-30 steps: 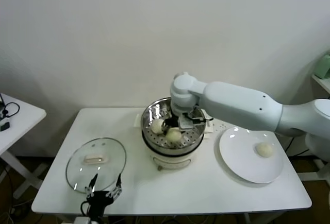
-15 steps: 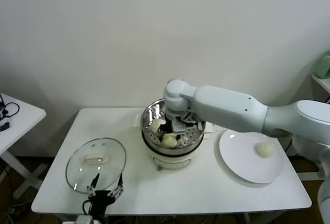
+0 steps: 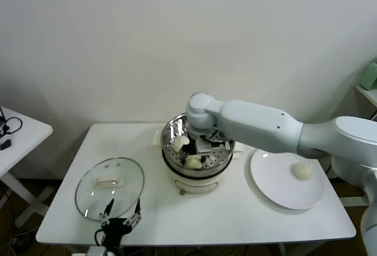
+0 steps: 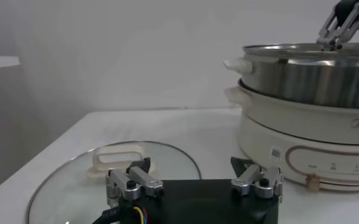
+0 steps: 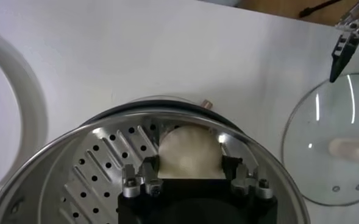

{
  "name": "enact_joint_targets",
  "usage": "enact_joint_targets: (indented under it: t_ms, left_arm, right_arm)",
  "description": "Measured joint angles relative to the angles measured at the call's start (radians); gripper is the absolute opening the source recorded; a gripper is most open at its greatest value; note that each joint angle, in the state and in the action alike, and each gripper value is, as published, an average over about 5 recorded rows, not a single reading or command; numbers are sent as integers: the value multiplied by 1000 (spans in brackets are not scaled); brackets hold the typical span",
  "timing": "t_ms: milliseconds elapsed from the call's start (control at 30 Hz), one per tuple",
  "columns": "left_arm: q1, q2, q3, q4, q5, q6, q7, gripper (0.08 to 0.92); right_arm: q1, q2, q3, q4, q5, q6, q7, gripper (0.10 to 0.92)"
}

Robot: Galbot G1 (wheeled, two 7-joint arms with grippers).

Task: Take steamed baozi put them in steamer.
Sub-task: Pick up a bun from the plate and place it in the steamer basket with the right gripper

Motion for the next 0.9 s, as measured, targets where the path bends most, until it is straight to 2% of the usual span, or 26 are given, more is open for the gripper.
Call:
enact_joint_targets:
  t_ms: [667, 767, 900]
  left_arm:
    - [-3, -2, 0, 6, 1, 0, -1, 823]
    - [-4, -2, 0, 6, 1, 0, -1, 823]
    - [-4, -2, -1, 6, 1, 0, -1, 823]
  right_arm:
    - [4, -35, -4, 28, 1, 2, -4, 679]
    - [3, -38, -4, 30, 1, 3, -2, 705]
    - [6, -43, -4, 34, 0, 4, -1, 794]
